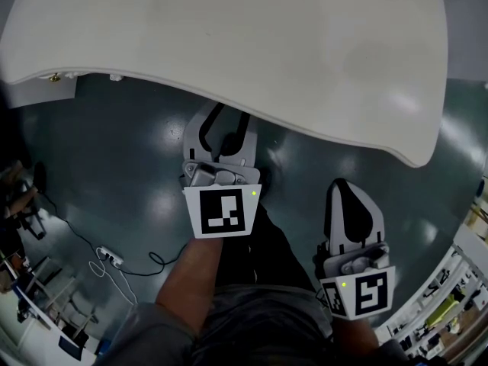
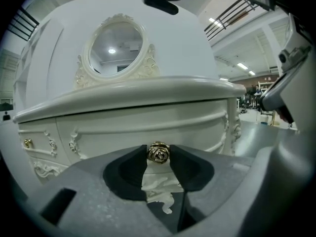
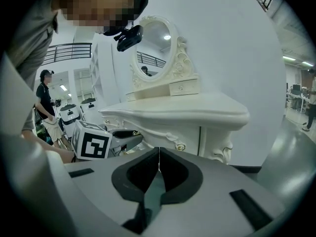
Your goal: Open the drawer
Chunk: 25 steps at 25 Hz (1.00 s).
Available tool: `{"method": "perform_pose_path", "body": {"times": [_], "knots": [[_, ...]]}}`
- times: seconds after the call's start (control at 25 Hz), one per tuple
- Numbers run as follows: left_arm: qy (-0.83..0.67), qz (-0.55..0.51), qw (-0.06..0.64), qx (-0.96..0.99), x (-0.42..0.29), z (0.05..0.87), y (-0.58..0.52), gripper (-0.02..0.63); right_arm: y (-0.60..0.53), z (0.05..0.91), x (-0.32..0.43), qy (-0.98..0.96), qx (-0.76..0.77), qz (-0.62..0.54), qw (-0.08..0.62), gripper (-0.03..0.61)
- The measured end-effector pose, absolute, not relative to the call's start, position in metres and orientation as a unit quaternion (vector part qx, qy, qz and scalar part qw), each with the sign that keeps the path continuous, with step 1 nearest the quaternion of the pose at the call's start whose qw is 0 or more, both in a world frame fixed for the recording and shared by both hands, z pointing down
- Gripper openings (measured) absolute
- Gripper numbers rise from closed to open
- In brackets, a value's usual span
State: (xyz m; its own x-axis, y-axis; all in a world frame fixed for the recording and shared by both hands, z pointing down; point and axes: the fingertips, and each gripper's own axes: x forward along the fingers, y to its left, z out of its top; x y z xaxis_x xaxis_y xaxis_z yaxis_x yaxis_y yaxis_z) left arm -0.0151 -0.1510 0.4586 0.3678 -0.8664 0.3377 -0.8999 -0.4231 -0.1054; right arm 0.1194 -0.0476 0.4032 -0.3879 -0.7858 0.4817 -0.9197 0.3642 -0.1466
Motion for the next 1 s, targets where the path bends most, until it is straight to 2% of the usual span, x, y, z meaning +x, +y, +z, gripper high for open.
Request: {"method": "perform_pose_path", "body": {"times": [0.28, 1.0], "knots": [[-0.539, 0.167, 0.063, 0.824, -0.019, 0.458, -0.144, 0.129, -0.046, 0.401, 0.119, -0.807, 0.531, 0.197, 0.167, 0.014], [-0.528, 0.183, 0.067, 0.827, -0.028, 0.462, -0.108, 0.129, -0.035, 0.397, 0.115, -0.808, 0.535, 0.194, 0.156, 0.014]]}}
